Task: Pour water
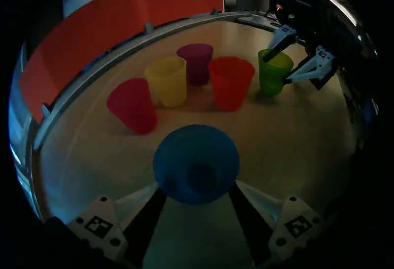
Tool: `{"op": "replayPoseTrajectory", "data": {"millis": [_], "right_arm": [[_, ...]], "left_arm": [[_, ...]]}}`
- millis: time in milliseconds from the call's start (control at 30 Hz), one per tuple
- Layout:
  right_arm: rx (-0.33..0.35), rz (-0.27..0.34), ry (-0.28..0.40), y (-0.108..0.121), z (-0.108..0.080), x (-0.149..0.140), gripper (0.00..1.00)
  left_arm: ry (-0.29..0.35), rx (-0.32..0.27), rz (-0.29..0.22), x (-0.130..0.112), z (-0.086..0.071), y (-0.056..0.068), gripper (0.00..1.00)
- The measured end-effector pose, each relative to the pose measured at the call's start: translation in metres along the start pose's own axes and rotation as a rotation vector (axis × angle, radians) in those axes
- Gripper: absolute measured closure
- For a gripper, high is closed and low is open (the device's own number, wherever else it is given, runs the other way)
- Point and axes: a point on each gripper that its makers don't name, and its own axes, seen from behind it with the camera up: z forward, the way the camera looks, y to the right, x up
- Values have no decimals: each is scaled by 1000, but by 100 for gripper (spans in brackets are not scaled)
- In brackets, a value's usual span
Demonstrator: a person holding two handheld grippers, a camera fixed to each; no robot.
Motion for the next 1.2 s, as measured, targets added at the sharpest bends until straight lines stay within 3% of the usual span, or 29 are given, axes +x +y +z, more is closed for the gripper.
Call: {"op": "replayPoseTrajectory", "data": {"millis": [467,833,967,1200], "right_arm": [[-4,14,-1,-1,1,-8,11],[-16,22,-12,0,-3,-14,10],[-24,25,-23,0,-2,-18,2],[-38,37,-23,-1,-8,-20,1]], "left_arm": [[-14,10,1,-16,-11,2,16],[-7,18,5,-15,-19,4,16],[-8,20,5,-17,-21,4,16],[-4,32,-11,-22,-26,2,16]]}}
